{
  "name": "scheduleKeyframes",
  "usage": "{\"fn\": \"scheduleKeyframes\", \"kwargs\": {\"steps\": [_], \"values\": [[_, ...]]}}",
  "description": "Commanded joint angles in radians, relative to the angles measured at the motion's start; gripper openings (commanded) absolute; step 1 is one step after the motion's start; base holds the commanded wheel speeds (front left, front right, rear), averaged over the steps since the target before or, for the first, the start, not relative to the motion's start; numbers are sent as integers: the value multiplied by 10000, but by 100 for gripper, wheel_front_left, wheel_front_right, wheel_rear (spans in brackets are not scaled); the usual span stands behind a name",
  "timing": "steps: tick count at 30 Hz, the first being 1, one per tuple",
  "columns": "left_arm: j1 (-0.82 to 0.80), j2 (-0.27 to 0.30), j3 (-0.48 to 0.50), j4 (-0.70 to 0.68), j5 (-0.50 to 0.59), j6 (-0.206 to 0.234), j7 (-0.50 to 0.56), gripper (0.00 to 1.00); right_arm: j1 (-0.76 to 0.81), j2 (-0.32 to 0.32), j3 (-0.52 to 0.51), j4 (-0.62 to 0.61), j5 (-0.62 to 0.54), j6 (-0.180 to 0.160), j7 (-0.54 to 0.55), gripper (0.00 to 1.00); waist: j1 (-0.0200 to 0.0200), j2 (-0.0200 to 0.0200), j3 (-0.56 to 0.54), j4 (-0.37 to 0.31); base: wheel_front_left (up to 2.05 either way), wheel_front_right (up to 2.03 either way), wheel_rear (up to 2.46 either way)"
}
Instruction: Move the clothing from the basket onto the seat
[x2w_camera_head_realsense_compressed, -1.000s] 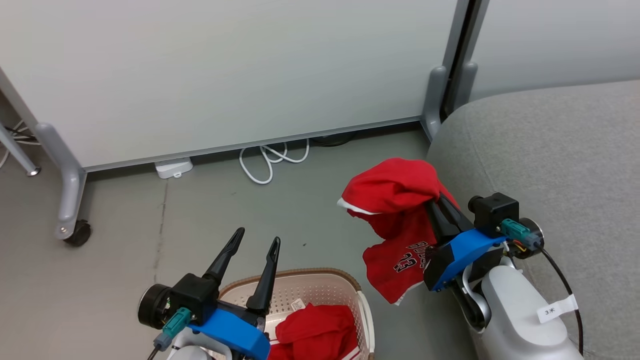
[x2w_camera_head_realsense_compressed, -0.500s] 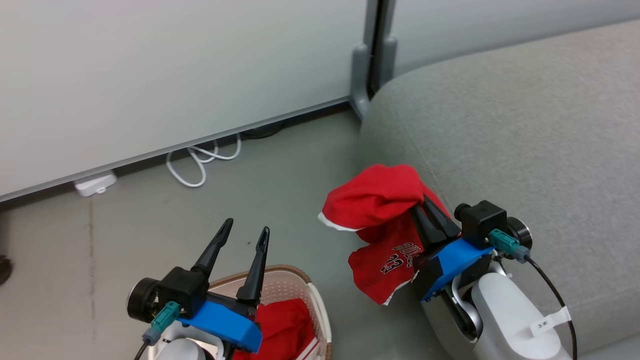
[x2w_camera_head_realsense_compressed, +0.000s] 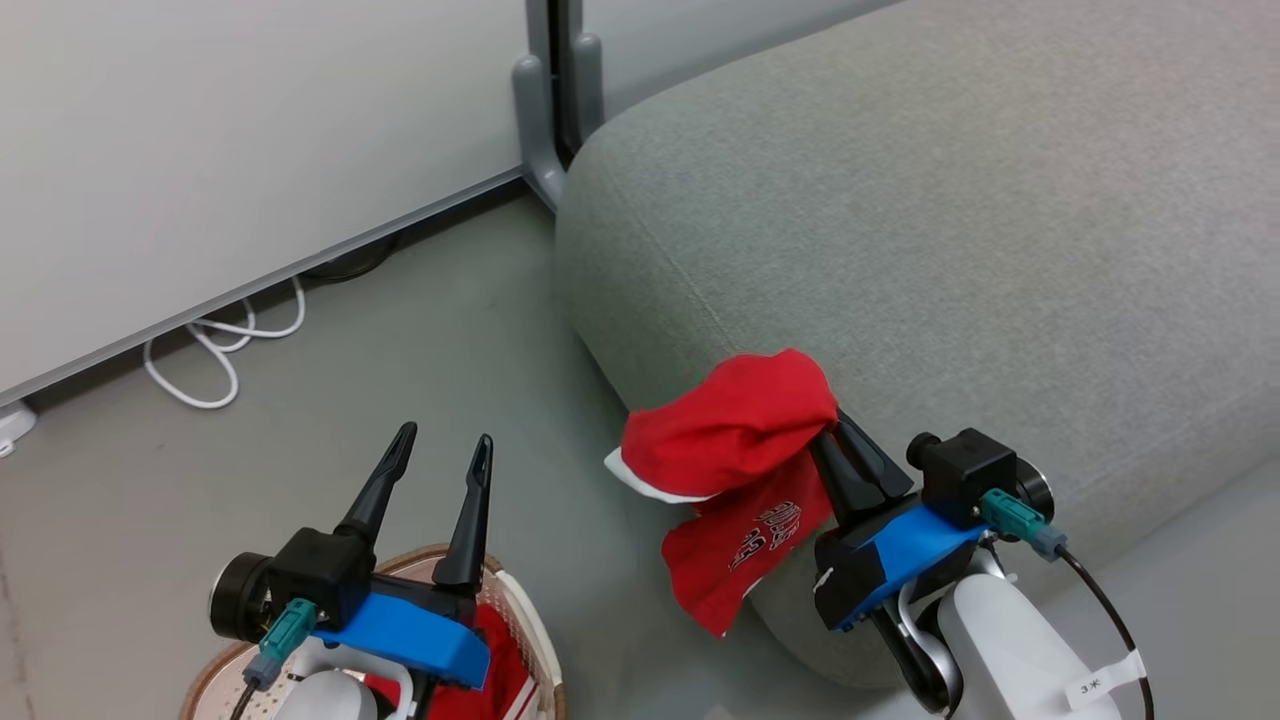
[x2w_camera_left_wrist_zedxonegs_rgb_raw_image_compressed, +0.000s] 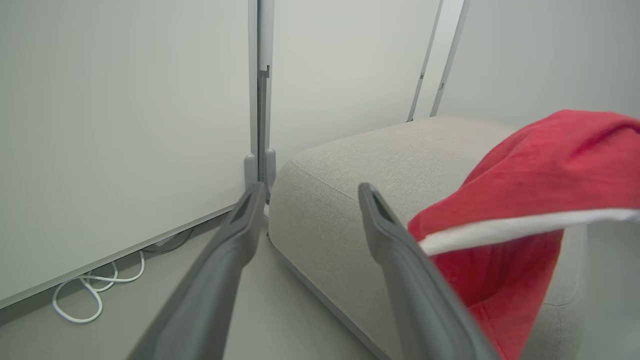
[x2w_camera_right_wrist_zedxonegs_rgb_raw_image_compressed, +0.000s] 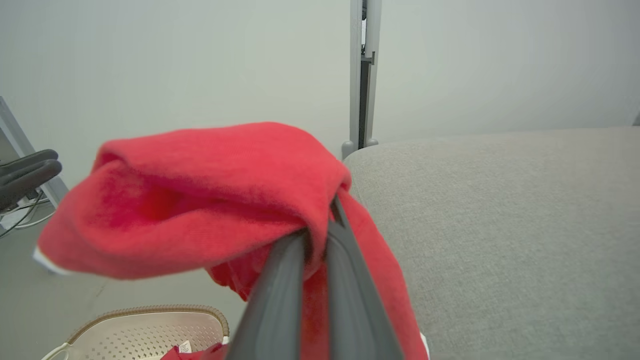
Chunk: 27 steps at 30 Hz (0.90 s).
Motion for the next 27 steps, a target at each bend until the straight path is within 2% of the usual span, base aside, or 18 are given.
{"fn": "scheduleKeyframes", "kwargs": {"steps": [1,10,17,27], "values": [[53,25,9,-44,86,-65,-34,100,169,-12,-1,-118,27,5,-47,0,0,0,71,-236,0,0,0],[10,108,-173,-46,35,-71,-34,100,350,-12,6,-351,152,5,-47,0,0,0,143,-500,0,0,0],[-108,165,-362,-72,12,-72,-34,100,301,-12,-202,-478,270,5,-47,0,0,0,264,-421,0,0,0],[-505,395,-668,-374,9,-73,-34,100,-1172,-15,-1189,-513,-31,5,-47,0,0,0,1133,-131,0,0,0]]}}
